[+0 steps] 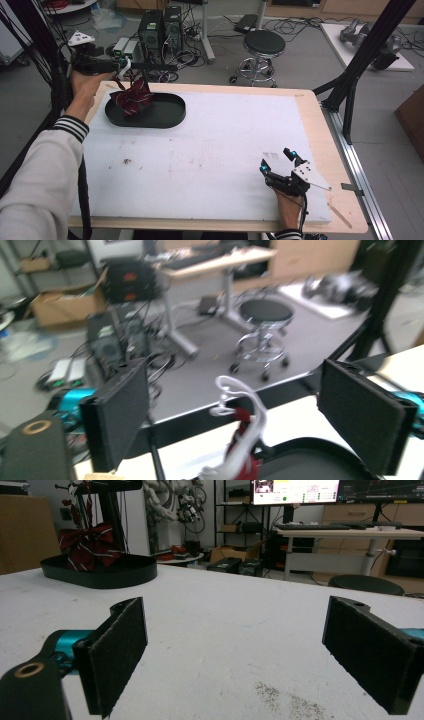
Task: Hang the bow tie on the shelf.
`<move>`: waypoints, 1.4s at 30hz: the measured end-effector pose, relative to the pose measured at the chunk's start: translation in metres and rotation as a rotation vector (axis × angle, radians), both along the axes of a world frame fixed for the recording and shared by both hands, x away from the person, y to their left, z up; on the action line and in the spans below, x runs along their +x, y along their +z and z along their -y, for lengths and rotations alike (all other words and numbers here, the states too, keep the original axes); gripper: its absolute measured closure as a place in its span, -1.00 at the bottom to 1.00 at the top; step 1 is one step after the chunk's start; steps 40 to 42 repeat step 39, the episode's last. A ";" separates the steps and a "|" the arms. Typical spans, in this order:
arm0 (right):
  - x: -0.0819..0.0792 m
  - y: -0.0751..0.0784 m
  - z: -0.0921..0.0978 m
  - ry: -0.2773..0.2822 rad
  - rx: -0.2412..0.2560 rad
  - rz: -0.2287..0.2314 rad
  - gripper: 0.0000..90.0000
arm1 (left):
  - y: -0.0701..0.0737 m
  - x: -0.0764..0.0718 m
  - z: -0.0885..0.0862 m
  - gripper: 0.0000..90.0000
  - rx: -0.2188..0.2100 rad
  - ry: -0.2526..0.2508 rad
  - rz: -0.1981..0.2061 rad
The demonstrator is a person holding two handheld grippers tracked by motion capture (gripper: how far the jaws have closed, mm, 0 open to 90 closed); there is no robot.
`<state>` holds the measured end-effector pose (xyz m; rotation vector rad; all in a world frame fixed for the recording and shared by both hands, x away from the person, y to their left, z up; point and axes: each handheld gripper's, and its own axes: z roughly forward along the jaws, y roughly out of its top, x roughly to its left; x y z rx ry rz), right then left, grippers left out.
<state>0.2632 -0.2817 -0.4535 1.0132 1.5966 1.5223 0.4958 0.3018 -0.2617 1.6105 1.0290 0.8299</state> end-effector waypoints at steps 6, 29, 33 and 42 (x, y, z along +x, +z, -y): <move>0.000 0.000 0.000 0.003 -0.003 0.000 -0.78 | -0.011 -0.050 -0.007 -0.71 -0.060 -0.127 0.096; 0.000 0.000 -0.001 -0.005 -0.013 0.001 -0.78 | -0.177 -0.219 0.017 -0.70 -0.143 -0.398 0.274; 0.000 0.000 -0.001 -0.006 -0.010 -0.002 -0.78 | -0.190 -0.218 0.023 -0.70 -0.152 -0.418 0.258; -0.001 0.000 -0.001 -0.006 -0.006 -0.001 -0.78 | -0.193 -0.218 0.024 -0.70 -0.155 -0.406 0.246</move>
